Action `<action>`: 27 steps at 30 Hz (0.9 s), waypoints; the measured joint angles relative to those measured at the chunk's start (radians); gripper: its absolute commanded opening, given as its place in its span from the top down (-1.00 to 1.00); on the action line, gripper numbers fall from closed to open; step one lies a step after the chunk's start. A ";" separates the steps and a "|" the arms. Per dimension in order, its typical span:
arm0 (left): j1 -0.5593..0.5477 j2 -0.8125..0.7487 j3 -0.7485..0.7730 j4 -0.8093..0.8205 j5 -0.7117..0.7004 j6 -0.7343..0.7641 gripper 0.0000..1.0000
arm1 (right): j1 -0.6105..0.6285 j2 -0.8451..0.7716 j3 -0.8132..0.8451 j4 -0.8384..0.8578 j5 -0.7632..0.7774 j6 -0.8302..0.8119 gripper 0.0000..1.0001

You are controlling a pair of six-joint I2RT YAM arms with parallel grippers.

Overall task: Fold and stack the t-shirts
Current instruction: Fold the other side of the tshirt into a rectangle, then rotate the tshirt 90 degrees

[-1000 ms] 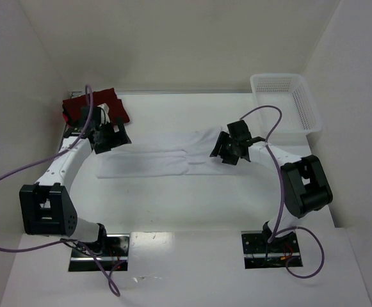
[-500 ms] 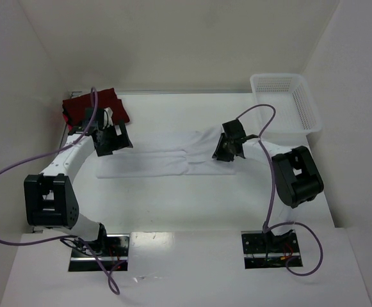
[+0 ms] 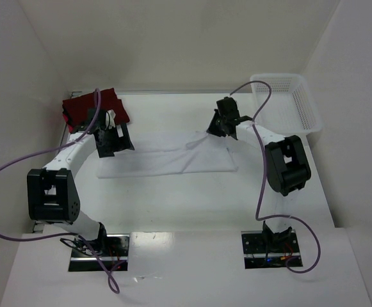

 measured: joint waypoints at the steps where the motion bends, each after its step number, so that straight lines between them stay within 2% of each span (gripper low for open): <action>1: 0.000 0.004 0.000 0.001 0.001 0.000 -0.99 | 0.000 0.036 0.046 0.010 -0.003 -0.005 0.61; 2: 0.000 0.008 0.000 0.000 0.003 0.000 -0.99 | 0.000 0.054 0.066 0.018 -0.004 -0.007 0.51; 3: 0.000 0.010 0.000 0.000 0.004 0.000 -0.99 | 0.000 0.079 0.091 0.015 -0.004 -0.012 0.32; 4: 0.000 0.011 0.000 0.001 0.006 0.000 -0.99 | 0.000 0.104 0.120 0.015 -0.004 -0.019 -0.09; 6: 0.000 0.011 0.000 0.001 0.008 0.000 -0.99 | 0.000 0.143 0.162 0.016 -0.004 -0.029 -0.40; 10: 0.000 0.011 0.000 0.001 0.012 0.003 -0.99 | 0.000 0.157 0.191 0.012 0.001 -0.032 -0.80; 12: 0.000 0.011 0.000 0.001 0.012 0.004 -0.99 | 0.000 0.156 0.208 0.012 0.004 -0.033 -0.90; 19: 0.000 0.015 0.038 -0.015 0.003 0.065 -0.99 | 0.000 0.062 0.173 -0.021 0.031 -0.028 -1.00; 23: 0.000 0.035 0.115 0.003 0.007 0.181 -0.99 | 0.000 -0.123 0.041 -0.052 0.034 0.000 -1.00; 27: 0.000 0.118 0.185 0.050 0.013 0.382 -0.99 | 0.000 -0.252 -0.040 -0.048 0.032 0.029 -1.00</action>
